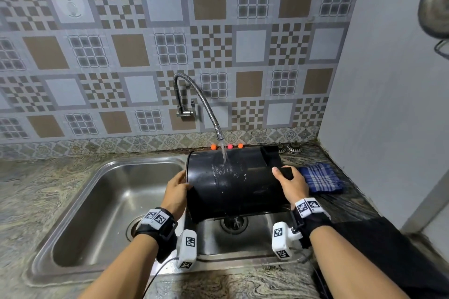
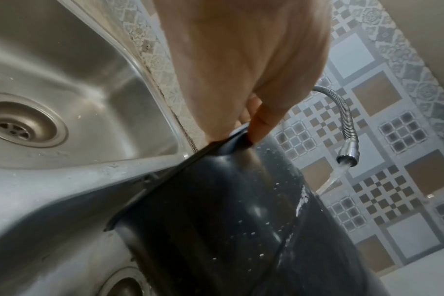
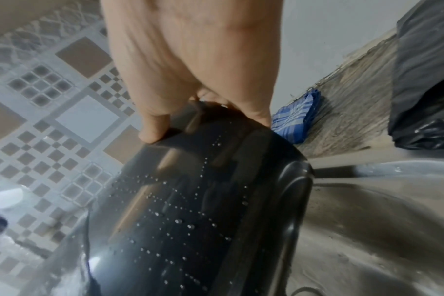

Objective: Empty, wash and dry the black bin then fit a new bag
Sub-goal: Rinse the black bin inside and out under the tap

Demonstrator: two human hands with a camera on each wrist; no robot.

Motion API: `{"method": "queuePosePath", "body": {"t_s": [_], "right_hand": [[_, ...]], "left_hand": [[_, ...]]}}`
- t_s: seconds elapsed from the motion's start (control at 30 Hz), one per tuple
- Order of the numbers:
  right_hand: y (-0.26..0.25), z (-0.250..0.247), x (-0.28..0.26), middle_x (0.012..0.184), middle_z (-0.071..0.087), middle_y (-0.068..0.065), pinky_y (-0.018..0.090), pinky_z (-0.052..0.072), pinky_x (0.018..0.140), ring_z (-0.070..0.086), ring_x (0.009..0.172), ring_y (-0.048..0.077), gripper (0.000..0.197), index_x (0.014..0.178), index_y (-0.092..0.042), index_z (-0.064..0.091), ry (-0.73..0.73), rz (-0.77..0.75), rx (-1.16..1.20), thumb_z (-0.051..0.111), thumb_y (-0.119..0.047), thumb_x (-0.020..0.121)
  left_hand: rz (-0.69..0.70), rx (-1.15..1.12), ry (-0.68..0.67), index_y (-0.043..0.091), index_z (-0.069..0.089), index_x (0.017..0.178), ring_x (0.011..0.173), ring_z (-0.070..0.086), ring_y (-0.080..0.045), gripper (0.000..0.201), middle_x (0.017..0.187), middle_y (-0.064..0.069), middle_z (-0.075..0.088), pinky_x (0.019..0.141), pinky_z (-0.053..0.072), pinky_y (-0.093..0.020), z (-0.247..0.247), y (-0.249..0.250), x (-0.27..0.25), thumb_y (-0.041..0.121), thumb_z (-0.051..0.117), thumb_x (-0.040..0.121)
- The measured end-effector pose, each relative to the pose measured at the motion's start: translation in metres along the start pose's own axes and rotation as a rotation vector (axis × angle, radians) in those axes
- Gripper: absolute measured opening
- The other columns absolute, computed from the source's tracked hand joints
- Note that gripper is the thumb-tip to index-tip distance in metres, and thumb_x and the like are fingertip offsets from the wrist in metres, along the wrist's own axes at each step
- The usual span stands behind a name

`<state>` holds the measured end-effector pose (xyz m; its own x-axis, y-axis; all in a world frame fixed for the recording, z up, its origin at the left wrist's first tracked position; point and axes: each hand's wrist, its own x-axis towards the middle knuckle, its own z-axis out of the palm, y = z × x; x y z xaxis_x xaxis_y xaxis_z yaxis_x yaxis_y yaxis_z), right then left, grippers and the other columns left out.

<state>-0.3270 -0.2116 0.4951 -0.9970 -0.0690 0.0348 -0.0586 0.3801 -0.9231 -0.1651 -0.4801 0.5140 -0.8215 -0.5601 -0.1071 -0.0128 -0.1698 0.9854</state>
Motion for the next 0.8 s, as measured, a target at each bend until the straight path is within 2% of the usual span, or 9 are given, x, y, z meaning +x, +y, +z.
{"method": "queuePosePath", "body": {"t_s": [0.07, 0.13, 0.23, 0.37, 0.53, 0.6, 0.7, 0.73, 0.8], "right_hand": [[-0.004, -0.001, 0.006, 0.104, 0.066, 0.002, 0.038, 0.049, 0.092, 0.061, 0.099, 0.026, 0.038, 0.101, -0.027, 0.063, -0.004, 0.029, 0.003, 0.067, -0.058, 0.079], [-0.008, -0.001, 0.011, 0.104, 0.066, 0.001, 0.039, 0.05, 0.092, 0.061, 0.099, 0.026, 0.039, 0.099, -0.028, 0.063, -0.003, 0.033, 0.001, 0.066, -0.061, 0.078], [-0.014, 0.0, 0.017, 0.102, 0.069, -0.001, 0.043, 0.052, 0.092, 0.063, 0.098, 0.027, 0.049, 0.097, -0.024, 0.064, -0.006, 0.031, 0.008, 0.064, -0.067, 0.072], [-0.008, -0.002, 0.016, 0.127, 0.064, -0.004, 0.044, 0.047, 0.102, 0.059, 0.117, 0.025, 0.076, 0.125, -0.028, 0.059, -0.012, 0.016, -0.016, 0.059, -0.076, 0.066], [0.009, -0.005, -0.004, 0.12, 0.067, -0.01, 0.041, 0.05, 0.098, 0.062, 0.111, 0.016, 0.072, 0.13, -0.034, 0.052, -0.048, -0.106, -0.051, 0.058, -0.073, 0.07], [0.015, -0.005, -0.016, 0.119, 0.068, -0.006, 0.037, 0.049, 0.098, 0.062, 0.109, 0.016, 0.06, 0.129, -0.027, 0.057, -0.026, -0.12, -0.019, 0.064, -0.06, 0.079], [0.025, -0.003, -0.026, 0.121, 0.067, -0.003, 0.033, 0.046, 0.1, 0.06, 0.112, 0.015, 0.059, 0.128, -0.021, 0.058, -0.019, -0.084, 0.057, 0.068, -0.054, 0.08], [0.026, -0.002, -0.028, 0.121, 0.066, -0.004, 0.034, 0.046, 0.102, 0.06, 0.114, 0.015, 0.063, 0.129, -0.02, 0.057, -0.013, -0.081, 0.072, 0.069, -0.056, 0.078], [0.025, -0.003, -0.028, 0.112, 0.067, -0.008, 0.033, 0.046, 0.099, 0.061, 0.107, 0.013, 0.052, 0.123, -0.022, 0.06, 0.022, -0.083, 0.098, 0.07, -0.049, 0.081]], "left_hand": [[0.012, 0.037, -0.081, 0.033, 0.049, 0.14, 0.111, 0.065, -0.017, 0.064, 0.122, 0.006, 0.068, 0.093, 0.053, -0.034, -0.001, 0.004, -0.006, -0.012, 0.034, 0.097], [0.002, 0.086, -0.097, 0.047, 0.035, 0.145, 0.118, 0.057, -0.013, 0.06, 0.132, 0.014, 0.058, 0.108, 0.04, -0.043, -0.001, 0.003, -0.006, 0.003, 0.033, 0.105], [0.071, 0.059, -0.019, 0.036, 0.038, 0.148, 0.123, 0.056, -0.014, 0.056, 0.139, 0.005, 0.056, 0.111, 0.04, -0.044, 0.003, -0.003, 0.001, 0.002, 0.038, 0.103], [0.154, 0.009, 0.141, 0.01, 0.044, 0.143, 0.112, 0.061, -0.021, 0.042, 0.13, -0.01, 0.06, 0.1, 0.047, -0.033, 0.009, 0.002, 0.007, 0.0, 0.041, 0.102], [0.166, 0.017, 0.232, 0.002, 0.048, 0.14, 0.119, 0.06, -0.029, 0.038, 0.129, -0.016, 0.062, 0.11, 0.041, -0.045, 0.005, 0.003, 0.029, 0.004, 0.044, 0.102], [0.177, 0.005, 0.252, 0.001, 0.049, 0.138, 0.106, 0.062, -0.025, 0.037, 0.12, -0.014, 0.064, 0.103, 0.046, -0.037, 0.008, 0.007, 0.031, 0.002, 0.044, 0.101], [0.179, -0.034, 0.278, 0.003, 0.054, 0.128, 0.078, 0.057, -0.017, 0.029, 0.092, -0.009, 0.063, 0.074, 0.048, -0.025, 0.012, 0.01, 0.037, 0.002, 0.048, 0.1], [0.175, -0.029, 0.291, 0.002, 0.056, 0.122, 0.073, 0.054, -0.016, 0.024, 0.084, -0.006, 0.061, 0.068, 0.046, -0.024, 0.013, 0.012, 0.039, 0.002, 0.048, 0.099], [0.129, -0.002, 0.258, 0.006, 0.063, 0.105, 0.069, 0.05, -0.019, 0.021, 0.069, 0.001, 0.06, 0.061, 0.042, -0.026, 0.015, 0.021, 0.038, -0.002, 0.046, 0.096]]}}
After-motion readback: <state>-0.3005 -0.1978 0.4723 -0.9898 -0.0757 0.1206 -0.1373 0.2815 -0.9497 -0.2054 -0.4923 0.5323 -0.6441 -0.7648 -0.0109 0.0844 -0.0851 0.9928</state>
